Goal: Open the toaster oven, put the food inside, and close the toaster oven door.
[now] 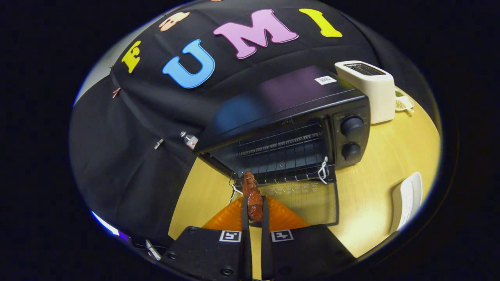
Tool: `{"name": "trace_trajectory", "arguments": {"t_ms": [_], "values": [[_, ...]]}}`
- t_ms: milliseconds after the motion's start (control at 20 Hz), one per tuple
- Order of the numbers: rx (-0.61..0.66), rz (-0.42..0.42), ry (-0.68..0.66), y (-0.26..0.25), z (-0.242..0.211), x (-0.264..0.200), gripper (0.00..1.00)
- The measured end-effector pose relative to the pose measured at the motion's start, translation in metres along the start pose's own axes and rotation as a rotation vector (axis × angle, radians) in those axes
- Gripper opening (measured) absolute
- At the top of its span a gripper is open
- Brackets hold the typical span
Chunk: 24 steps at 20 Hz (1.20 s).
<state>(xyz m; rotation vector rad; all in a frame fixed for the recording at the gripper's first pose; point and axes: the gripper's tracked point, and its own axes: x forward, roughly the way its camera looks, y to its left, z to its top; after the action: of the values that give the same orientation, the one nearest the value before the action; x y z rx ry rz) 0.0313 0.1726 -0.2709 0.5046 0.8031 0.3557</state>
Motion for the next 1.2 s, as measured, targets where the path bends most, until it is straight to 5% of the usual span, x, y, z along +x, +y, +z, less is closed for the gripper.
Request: {"name": "trace_trajectory", "arguments": {"t_ms": [250,550,750,850,1000,1200], "values": [[0.115,-0.005,-0.046,0.002,0.023,0.049,0.13],[0.079,-0.083,-0.086,-0.023,0.037,0.075,0.14],[-0.034,-0.235,-0.127,-0.053,0.050,0.075,0.34],[-0.048,-0.262,-0.148,-0.057,0.059,0.072,0.46],[-0.049,-0.266,-0.155,-0.057,0.062,0.065,0.80],[-0.085,-0.303,-0.157,-0.060,0.059,0.050,0.97]]}}
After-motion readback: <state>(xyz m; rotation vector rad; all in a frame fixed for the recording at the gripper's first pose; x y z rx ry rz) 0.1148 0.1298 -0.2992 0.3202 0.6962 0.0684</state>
